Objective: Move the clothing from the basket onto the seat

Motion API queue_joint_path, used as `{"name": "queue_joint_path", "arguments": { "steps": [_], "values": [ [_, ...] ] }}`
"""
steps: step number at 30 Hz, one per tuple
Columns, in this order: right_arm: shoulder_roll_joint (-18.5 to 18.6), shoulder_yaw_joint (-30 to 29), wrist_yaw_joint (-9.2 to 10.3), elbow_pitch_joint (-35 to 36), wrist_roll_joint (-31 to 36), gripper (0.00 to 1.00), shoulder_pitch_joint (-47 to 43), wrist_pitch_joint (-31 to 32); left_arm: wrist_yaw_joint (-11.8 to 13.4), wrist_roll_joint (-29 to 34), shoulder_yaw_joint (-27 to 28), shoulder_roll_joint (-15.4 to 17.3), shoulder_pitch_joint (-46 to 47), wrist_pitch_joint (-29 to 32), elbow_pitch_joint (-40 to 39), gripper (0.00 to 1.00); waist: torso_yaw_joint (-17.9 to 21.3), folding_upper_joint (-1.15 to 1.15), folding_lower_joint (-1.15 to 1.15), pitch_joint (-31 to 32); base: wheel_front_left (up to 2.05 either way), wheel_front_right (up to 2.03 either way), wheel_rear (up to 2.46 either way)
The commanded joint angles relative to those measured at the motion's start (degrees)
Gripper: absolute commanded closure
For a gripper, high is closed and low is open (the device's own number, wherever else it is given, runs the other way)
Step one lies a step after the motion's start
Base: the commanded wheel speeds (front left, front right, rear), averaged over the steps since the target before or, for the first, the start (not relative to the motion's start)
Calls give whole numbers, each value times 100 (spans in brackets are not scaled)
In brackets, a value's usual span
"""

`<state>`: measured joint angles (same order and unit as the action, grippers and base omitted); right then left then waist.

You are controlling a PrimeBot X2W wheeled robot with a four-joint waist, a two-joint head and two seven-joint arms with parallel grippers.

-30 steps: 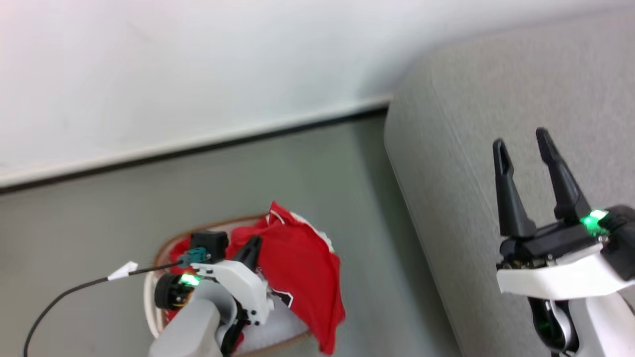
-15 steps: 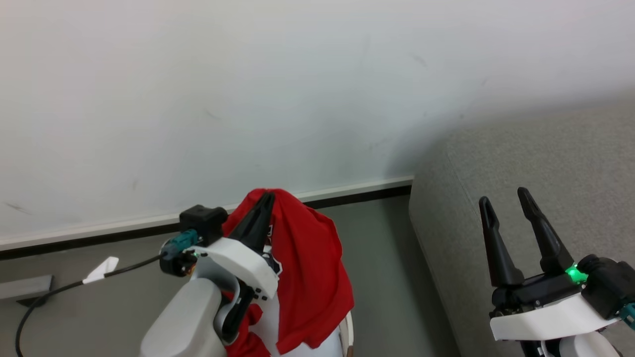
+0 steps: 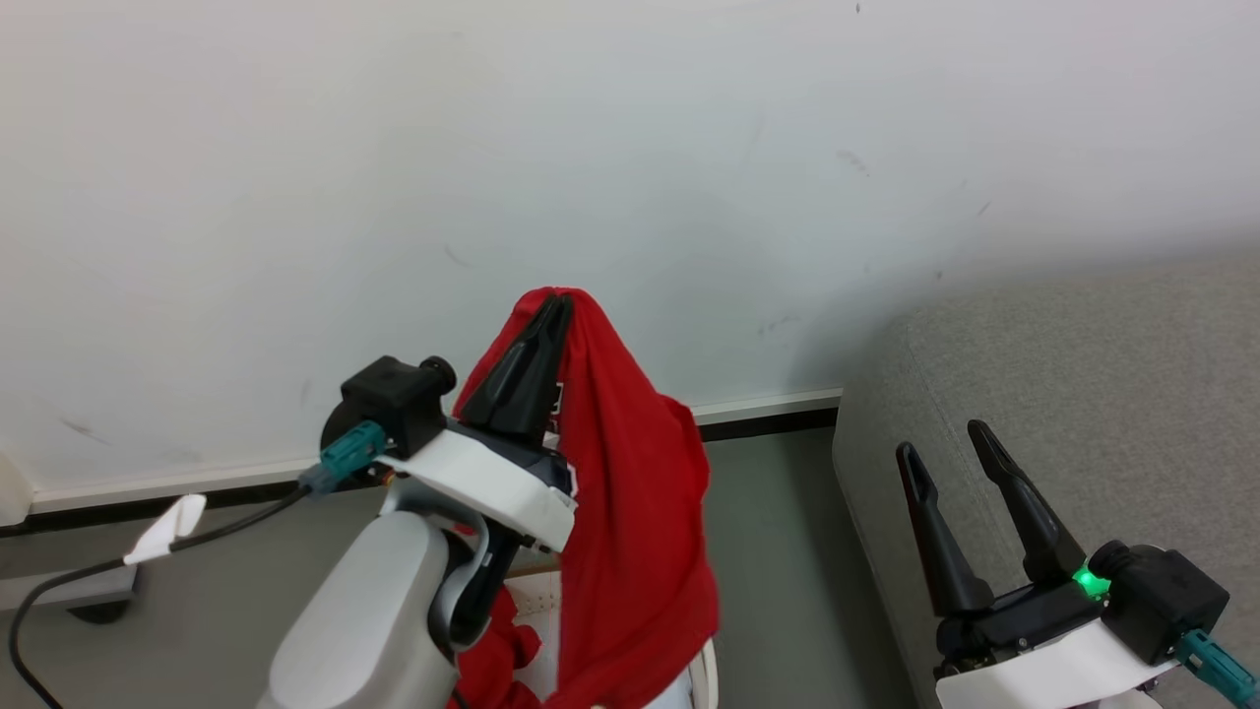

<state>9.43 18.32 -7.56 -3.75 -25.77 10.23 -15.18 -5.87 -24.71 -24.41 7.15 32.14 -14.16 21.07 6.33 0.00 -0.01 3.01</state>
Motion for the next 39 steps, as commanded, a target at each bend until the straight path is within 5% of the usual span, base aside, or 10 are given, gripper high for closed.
{"name": "queue_joint_path", "arguments": {
  "steps": [1,11,21,31,39],
  "values": [
    [58,31,14,-28,-57,0,-84,6,40,47,1,31,-101,30,-97,100,0,0,1,8,0,0,0],
    [351,1028,14,-179,-560,0,60,6,103,-32,-136,-68,-103,150,-433,100,-54,0,1,9,0,0,0],
    [283,2305,14,-1185,-1670,0,618,5,89,-56,-376,-214,181,197,-575,100,-334,0,1,-71,0,0,0],
    [134,3076,13,-2110,-2923,0,1231,5,30,-134,-850,-336,212,290,-754,100,-766,0,1,-65,0,0,0],
    [157,3217,13,-2019,-3547,0,1495,5,-17,-377,-1319,-397,127,442,-1013,100,-1262,0,1,-24,0,0,0]
  ]
}}
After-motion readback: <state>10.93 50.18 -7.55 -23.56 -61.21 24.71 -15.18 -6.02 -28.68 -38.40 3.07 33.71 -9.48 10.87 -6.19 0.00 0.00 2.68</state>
